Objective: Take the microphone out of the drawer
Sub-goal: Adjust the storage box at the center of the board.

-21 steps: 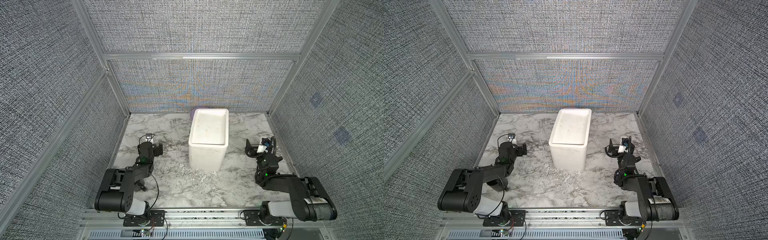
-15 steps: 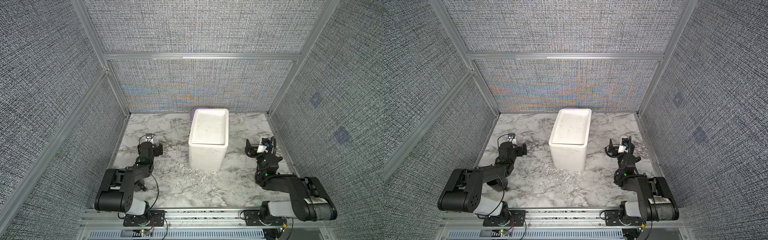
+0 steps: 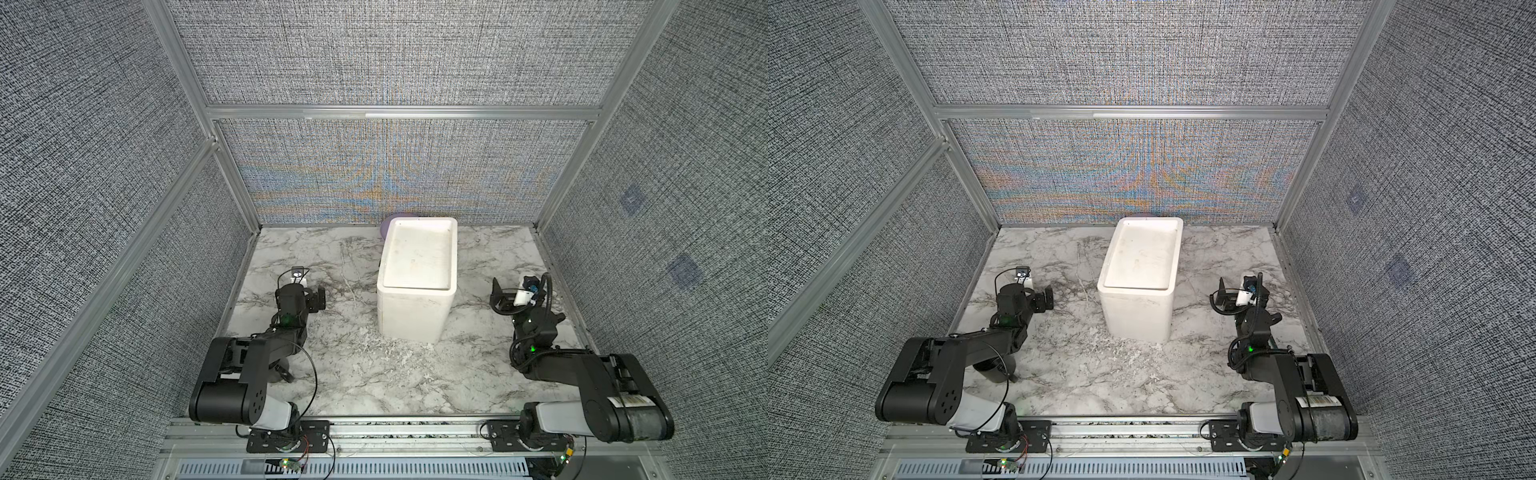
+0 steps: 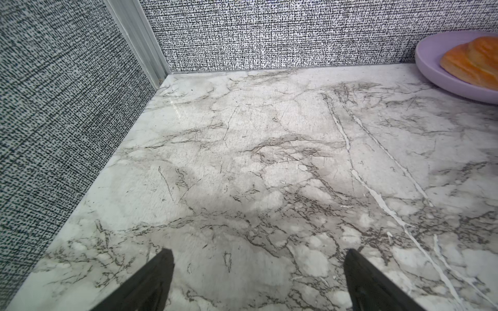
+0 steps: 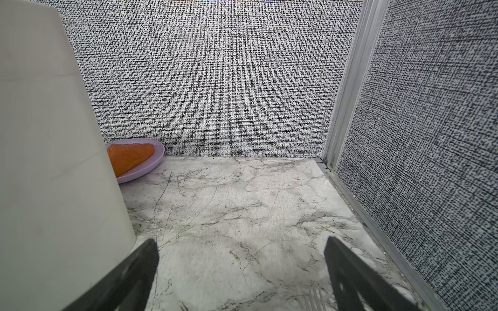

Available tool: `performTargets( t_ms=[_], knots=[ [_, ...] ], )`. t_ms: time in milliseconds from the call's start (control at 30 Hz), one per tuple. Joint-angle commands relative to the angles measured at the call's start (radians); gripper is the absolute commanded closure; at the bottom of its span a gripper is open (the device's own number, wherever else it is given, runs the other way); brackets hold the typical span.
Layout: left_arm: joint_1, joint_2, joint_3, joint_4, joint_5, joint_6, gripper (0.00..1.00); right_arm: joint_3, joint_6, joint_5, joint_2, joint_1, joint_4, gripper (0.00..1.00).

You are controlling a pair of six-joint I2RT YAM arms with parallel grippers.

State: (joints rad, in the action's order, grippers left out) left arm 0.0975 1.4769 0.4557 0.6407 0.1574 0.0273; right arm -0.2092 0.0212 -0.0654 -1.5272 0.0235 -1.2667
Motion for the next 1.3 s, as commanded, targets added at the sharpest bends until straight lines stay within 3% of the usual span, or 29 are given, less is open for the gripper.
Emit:
performTargets(
  t_ms=[0,433,600,767,900,967,1067,1267],
  knots=[
    [-0.001,-0.002,0.005,0.005,-0.008,0.003,0.0,-0.01,-0.008,0.003,0.0,0.0,-0.003,0.02],
    [0.002,-0.028,0.028,-0.052,0.002,0.005,0.0,-0.01,-0.007,0.003,0.0,0.001,-0.004,0.02],
    [0.02,-0.067,0.106,-0.22,0.033,0.003,0.0,-0.012,-0.01,0.002,-0.003,0.0,-0.003,0.02],
    [0.073,-0.048,0.184,-0.353,0.157,0.021,0.0,-0.011,-0.014,0.014,0.0,-0.007,-0.002,0.02],
    [0.159,-0.042,0.264,-0.496,0.334,0.056,0.0,-0.013,-0.017,0.01,0.002,-0.007,-0.013,0.02],
    [0.21,-0.03,0.32,-0.597,0.471,0.074,0.0,-0.055,-0.018,-0.003,0.028,-0.006,0.087,0.02],
    [0.254,-0.032,0.379,-0.71,0.565,0.106,0.0,-0.162,-0.023,-0.025,0.076,-0.006,0.31,0.02],
    [0.266,-0.08,0.441,-0.831,0.406,0.255,0.0,-0.409,-0.05,-0.045,0.141,-0.001,0.709,0.02]
  ],
)
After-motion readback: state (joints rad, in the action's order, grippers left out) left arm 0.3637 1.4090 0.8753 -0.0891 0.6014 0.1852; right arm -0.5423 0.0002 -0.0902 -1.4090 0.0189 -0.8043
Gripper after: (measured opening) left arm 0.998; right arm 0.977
